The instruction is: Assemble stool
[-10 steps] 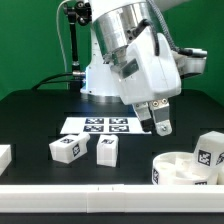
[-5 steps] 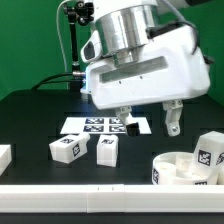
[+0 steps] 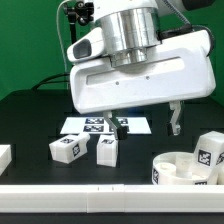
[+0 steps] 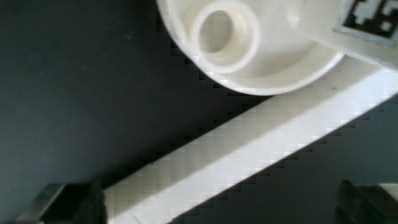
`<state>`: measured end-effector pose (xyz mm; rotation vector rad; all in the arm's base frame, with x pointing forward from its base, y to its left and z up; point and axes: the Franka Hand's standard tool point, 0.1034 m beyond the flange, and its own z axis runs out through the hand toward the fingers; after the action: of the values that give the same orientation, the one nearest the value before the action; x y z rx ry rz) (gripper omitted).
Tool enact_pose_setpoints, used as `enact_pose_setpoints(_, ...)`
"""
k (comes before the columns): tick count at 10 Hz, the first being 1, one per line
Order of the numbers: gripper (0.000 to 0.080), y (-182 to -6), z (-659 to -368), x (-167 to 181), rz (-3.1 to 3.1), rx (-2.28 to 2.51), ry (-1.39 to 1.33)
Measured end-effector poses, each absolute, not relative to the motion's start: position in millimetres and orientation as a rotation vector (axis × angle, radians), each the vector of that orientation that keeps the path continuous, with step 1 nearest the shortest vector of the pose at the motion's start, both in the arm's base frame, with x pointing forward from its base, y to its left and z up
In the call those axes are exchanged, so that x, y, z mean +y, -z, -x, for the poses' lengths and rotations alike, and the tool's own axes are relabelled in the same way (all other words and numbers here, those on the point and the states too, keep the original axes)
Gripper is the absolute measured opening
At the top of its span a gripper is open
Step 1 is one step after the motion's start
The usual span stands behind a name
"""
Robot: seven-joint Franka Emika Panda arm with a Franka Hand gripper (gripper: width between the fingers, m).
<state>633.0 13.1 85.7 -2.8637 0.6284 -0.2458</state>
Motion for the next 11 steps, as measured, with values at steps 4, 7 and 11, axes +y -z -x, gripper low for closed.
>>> enact_pose_setpoints(4, 0.0649, -65.4, -609, 2, 3.001, 0.47, 0.27)
enact_pose_setpoints(7, 0.0649, -66.6, -599, -35, 3.004, 0.476, 0.277)
enact_pose_setpoints(11, 0.0649, -63.1, -590, -28, 2.976, 0.459, 0.064)
